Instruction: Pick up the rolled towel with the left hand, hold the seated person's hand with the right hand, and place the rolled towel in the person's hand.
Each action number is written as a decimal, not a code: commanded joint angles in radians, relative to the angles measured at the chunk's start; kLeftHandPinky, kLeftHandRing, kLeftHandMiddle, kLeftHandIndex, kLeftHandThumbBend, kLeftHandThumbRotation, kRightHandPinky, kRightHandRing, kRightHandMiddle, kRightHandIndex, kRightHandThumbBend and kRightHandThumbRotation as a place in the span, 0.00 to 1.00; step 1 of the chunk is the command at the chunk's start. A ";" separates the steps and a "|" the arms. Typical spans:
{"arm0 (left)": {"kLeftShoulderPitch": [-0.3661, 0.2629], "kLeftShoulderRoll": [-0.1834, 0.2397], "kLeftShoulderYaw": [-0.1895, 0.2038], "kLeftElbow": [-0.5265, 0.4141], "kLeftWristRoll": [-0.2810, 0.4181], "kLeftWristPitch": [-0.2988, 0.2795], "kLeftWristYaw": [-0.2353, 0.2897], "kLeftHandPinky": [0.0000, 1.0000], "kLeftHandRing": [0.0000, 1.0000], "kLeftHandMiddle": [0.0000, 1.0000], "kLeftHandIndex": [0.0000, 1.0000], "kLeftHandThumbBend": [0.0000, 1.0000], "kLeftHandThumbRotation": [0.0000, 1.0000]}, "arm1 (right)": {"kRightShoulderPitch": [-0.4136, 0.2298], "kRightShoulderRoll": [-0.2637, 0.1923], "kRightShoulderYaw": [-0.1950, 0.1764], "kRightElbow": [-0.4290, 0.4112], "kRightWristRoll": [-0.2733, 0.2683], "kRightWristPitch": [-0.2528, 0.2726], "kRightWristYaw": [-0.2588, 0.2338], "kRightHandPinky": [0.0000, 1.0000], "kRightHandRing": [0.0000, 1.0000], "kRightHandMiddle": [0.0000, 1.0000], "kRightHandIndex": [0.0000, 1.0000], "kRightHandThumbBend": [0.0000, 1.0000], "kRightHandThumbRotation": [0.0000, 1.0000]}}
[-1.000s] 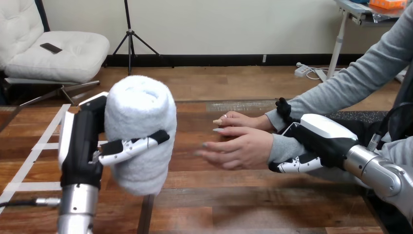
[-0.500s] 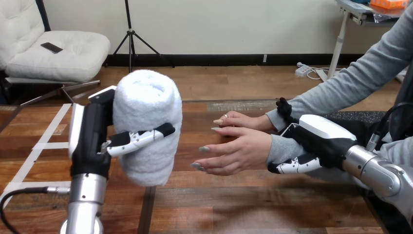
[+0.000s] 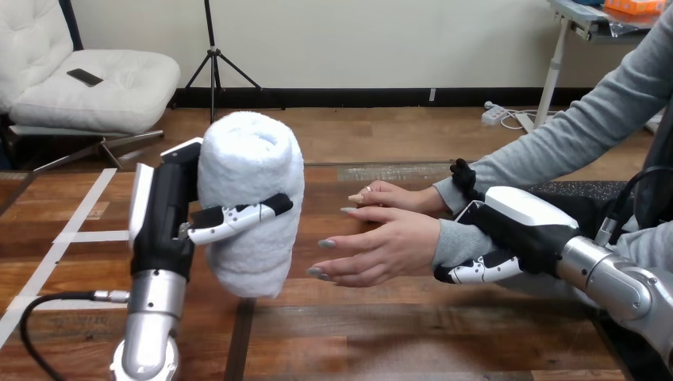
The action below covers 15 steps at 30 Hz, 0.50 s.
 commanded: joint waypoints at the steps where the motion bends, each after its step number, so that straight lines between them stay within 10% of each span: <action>1: -0.194 0.012 -0.007 0.096 0.006 -0.071 0.027 0.33 0.36 0.40 0.41 0.58 0.00 | -0.065 -0.001 -0.052 -0.030 0.050 -0.009 -0.012 0.17 0.20 0.25 0.24 0.56 0.41; 15: -0.290 0.005 -0.015 0.258 0.020 -0.092 0.053 0.34 0.37 0.40 0.41 0.57 0.00 | -0.065 -0.003 -0.051 -0.041 0.047 0.006 -0.008 0.16 0.19 0.24 0.24 0.56 0.39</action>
